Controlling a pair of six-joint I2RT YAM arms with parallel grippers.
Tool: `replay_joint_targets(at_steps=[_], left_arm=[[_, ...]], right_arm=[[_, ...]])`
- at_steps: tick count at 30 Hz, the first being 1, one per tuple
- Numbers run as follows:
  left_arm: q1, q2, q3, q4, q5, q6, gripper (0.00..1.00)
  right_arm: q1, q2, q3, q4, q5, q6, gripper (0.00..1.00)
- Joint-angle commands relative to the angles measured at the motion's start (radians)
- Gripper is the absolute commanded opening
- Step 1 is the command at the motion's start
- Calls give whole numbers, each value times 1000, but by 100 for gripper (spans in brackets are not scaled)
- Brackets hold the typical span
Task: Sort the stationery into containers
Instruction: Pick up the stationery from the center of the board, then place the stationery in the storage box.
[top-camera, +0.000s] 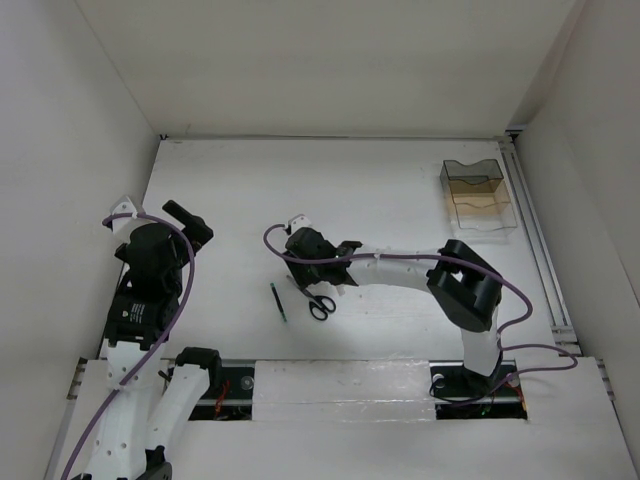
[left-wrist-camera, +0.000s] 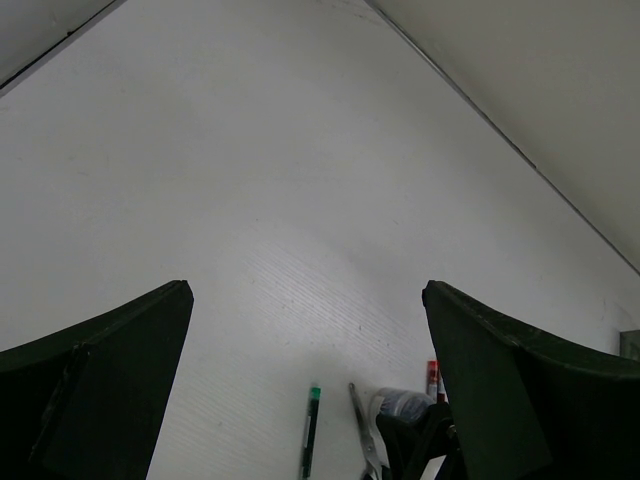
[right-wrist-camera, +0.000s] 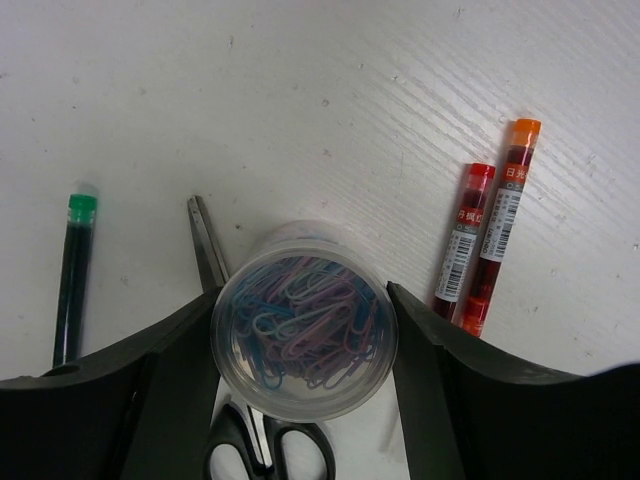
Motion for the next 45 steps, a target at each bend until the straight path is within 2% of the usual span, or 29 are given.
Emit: replay_joint_targets(at_steps=[1,2,3,8,12,16,20,22,23,27,30,34,38,45], left_arm=[[-5,1,8,45,3,14,100],[-5,1,8,45,3,14,100],[-5,1,8,45,3,14,100],[-5,-8,8,45,3,14,100],[-5,-8,8,45,3,14,100],[-5,-8,8,45,3,14,100],[-5,-17,8,45,3,14,100],[-5,-17,8,45,3,14,100],[-5,-17,8,45,3,14,100],[-5,-17,8,45,12,14,100],[-5,-17,8,45,23,23,100],[-5,-17,8,54,34,23,100],[-5,-17,8,54,52,33,100],[-5,-8,8,54,61,33,100]], right_arm=[[-7,-2,0,3,26,5,10],[-7,-2,0,-7,26,5,1],[-7,-11,11,-7,35,5,0],[-42,-77,37,-33,56,-14,0],[-131,-166,57,-33,3,-57,0],[-310,-256,89,-33,-126,-80,0],[-475,-296,199,-71,-190,-100,0],[-546,-275,260,-103,-159,-110,0],[-626,-261,290,-125,-123,-101,0],[-824,-146,472,-152,-122,-31,0],[-924,-50,526,-111,-170,26,0],[-990,0,531,-3,-156,35,0],[-1048,20,520,36,-133,57,0],[-1057,147,647,-73,-53,-17,0]])
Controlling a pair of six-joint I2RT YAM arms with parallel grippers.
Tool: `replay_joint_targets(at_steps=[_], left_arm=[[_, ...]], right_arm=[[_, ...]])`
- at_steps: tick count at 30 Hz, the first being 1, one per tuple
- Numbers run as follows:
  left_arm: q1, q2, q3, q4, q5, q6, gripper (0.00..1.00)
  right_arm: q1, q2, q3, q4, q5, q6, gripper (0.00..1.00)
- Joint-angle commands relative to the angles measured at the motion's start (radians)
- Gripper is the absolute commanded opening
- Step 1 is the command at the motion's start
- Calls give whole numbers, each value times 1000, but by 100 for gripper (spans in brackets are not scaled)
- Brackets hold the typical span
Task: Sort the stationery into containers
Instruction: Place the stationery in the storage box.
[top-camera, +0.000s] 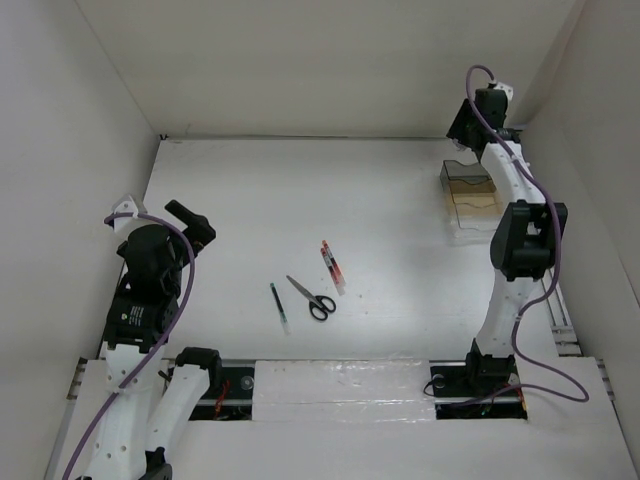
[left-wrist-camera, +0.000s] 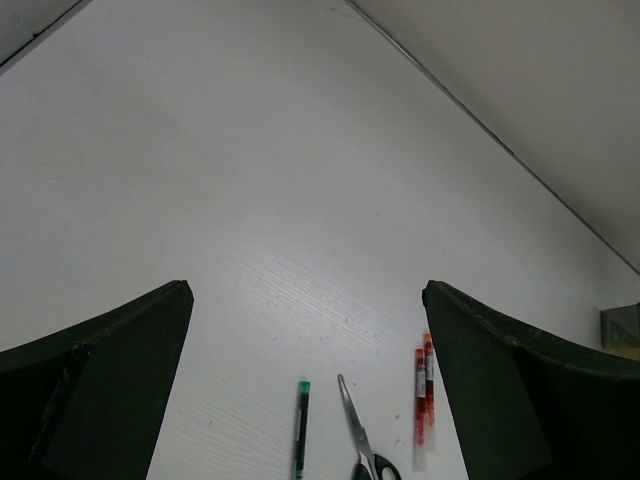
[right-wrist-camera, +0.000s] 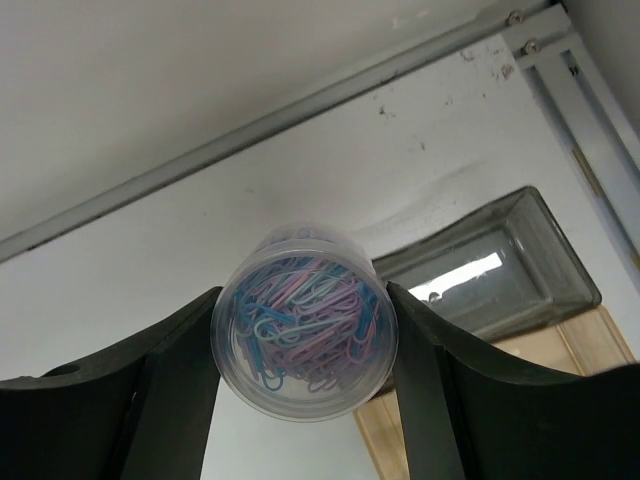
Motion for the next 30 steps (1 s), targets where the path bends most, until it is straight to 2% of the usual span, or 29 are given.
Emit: replay_joint_targets(at_steps=[1,18,24,28,30], left_arm=[[-5,5,8,38,11,14,100],[-5,5,8,47,20,23,100],[-5,5,8,47,20,23,100],[-5,5,8,47,20,23,100],[-5,5,8,47,20,23,100]], right_arm=[[-5,54,79,20,53,-32,0],[-5,4,-18,84,3,-41,0],[16,-7,39,74,3,-95,0],[38,62,161,-40,78,-130,0],[38,82,162,-49,61,-143,0]])
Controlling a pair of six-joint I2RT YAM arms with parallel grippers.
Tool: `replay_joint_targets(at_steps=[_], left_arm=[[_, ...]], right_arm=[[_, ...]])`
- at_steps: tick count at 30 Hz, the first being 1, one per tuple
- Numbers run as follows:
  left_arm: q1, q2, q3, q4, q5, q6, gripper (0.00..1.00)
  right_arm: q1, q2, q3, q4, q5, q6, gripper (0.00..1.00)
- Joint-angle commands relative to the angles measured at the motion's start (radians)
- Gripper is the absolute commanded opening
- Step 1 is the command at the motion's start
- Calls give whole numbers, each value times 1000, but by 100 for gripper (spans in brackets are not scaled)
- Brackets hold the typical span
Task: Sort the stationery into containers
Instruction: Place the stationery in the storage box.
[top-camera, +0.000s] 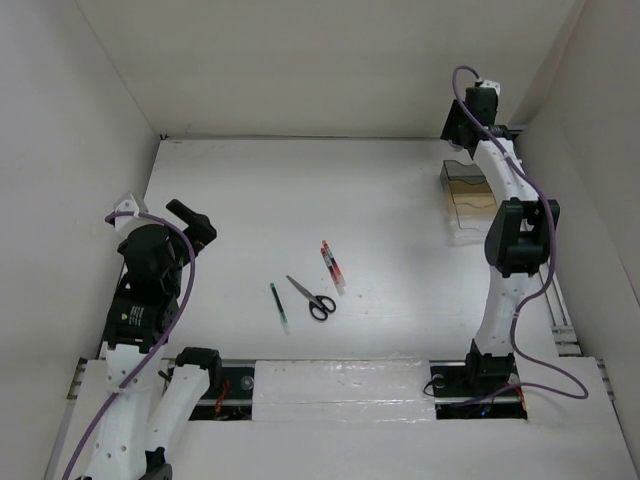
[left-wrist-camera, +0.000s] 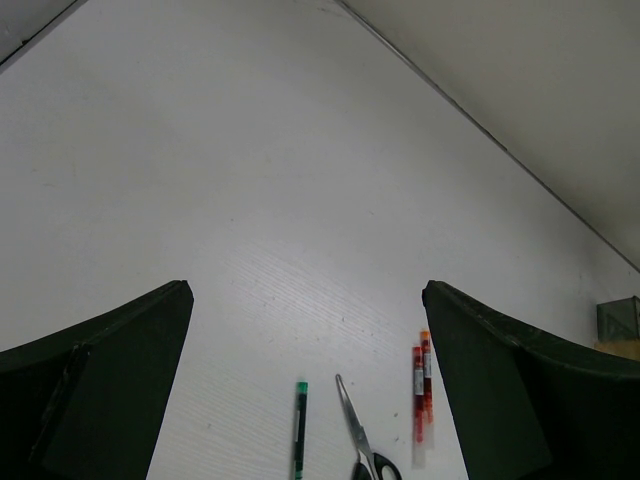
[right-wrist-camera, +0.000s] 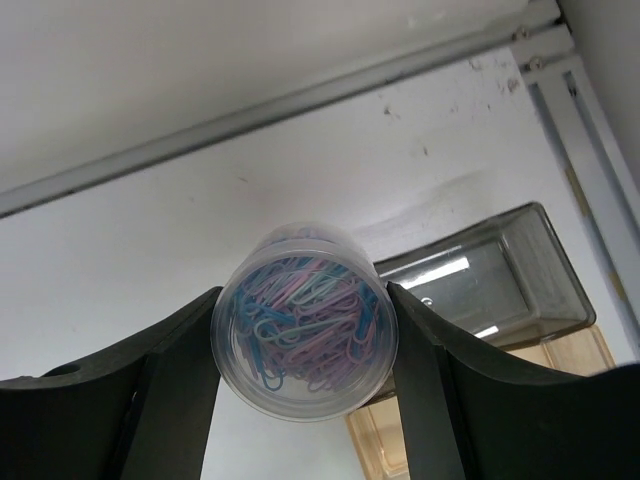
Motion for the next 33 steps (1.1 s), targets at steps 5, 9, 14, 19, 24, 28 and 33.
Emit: replay_joint_targets(at_steps=[5,9,14,19,24,28,33], left_arm=[[-5,5,8,34,2,8,100],[-5,14,8,34,2,8,100],[-5,14,8,34,2,8,100],[-5,14,8,34,2,8,100],[-5,14,8,34,2,8,100],[-5,14,8,34,2,8,100],[-5,23,8,34,11,8,100]], right_arm=[[39,32,17,16,128,-58,0],[58,33,-31,40,178,-74,0],[-8,22,-60,56,56,-23,0],[-36,42,-60,56,34,-23,0],[-57,42,-95,68,15,-12,0],[-77,42,-149,88,6,7,0],[-86,33,-201,114,6,17,0]])
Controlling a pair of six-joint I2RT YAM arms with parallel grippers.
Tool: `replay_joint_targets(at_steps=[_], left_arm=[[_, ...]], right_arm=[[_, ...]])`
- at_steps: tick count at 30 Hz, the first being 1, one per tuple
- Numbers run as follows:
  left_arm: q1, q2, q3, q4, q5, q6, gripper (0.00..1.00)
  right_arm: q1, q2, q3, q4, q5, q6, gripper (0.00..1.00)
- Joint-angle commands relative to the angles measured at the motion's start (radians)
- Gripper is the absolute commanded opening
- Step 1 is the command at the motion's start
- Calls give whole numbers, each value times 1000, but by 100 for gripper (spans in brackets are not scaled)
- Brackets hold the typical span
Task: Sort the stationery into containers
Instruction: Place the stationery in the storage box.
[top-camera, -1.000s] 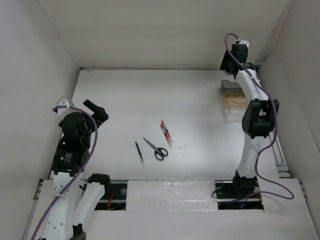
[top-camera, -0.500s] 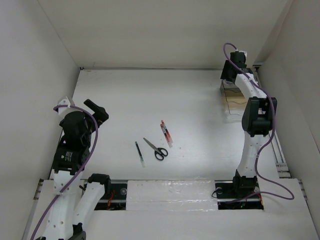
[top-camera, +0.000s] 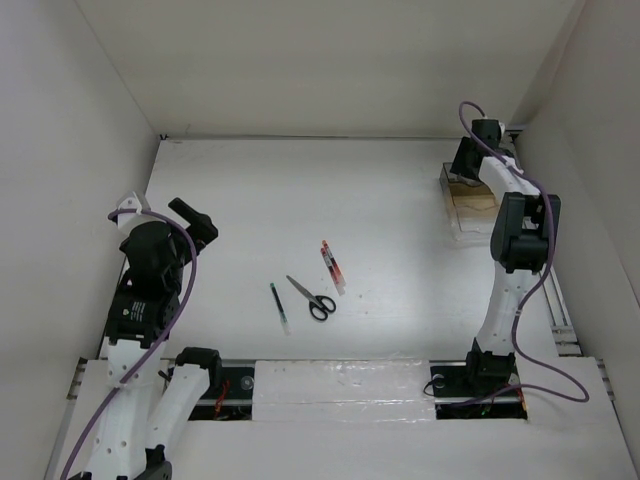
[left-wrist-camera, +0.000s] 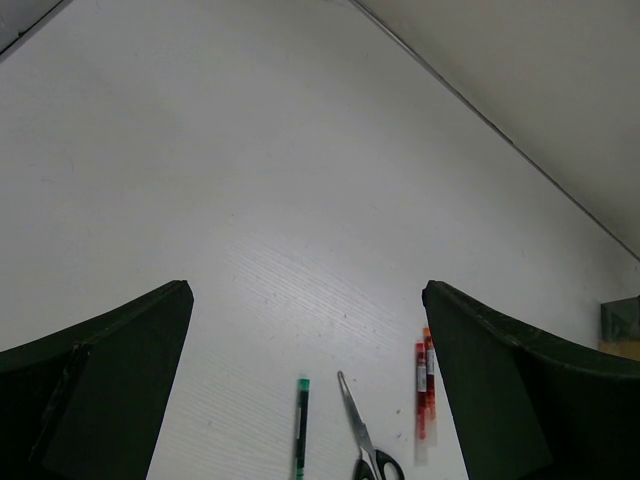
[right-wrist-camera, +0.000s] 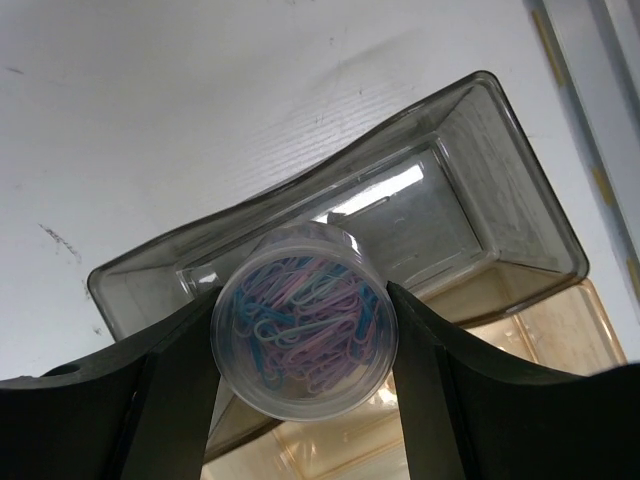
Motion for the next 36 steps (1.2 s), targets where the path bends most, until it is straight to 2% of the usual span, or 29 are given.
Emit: replay_joint_targets(at_steps=[1,5,8,9,11,13,19,20,30,34,36], left_arm=[[-5,4,8,34,5,8,100],[-5,4,8,34,5,8,100],[-5,4,8,34,5,8,100],[-5,4,8,34,5,8,100],[-5,4,8,34,5,8,100],[-5,4,8,34,5,8,100],[-5,4,8,43,14,17,100],[-5,4,8,43,14,17,100],[-5,4,8,43,23,17,100],[-5,4,8,43,23,17,100],[-5,4,8,43,23,17,100]], right_arm=[[-6,-12,-7,78,-9,29,0],[-6,-12,-16,78,-20,38,0],[-6,-3,-16,78,-20,38,8],[-6,-3,-16,78,-20,38,22],[-6,-12,-16,69,-20,47,45],[-6,-12,-7,69,-11,47,64],[-6,-48,-7,60,0,86,78],[-6,-61,-7,60,0,86,100],[26,-189,-52,66,45,122,100],[73,-311,-143,87,45,173,100],[95,-420,-249,134,45,184,100]])
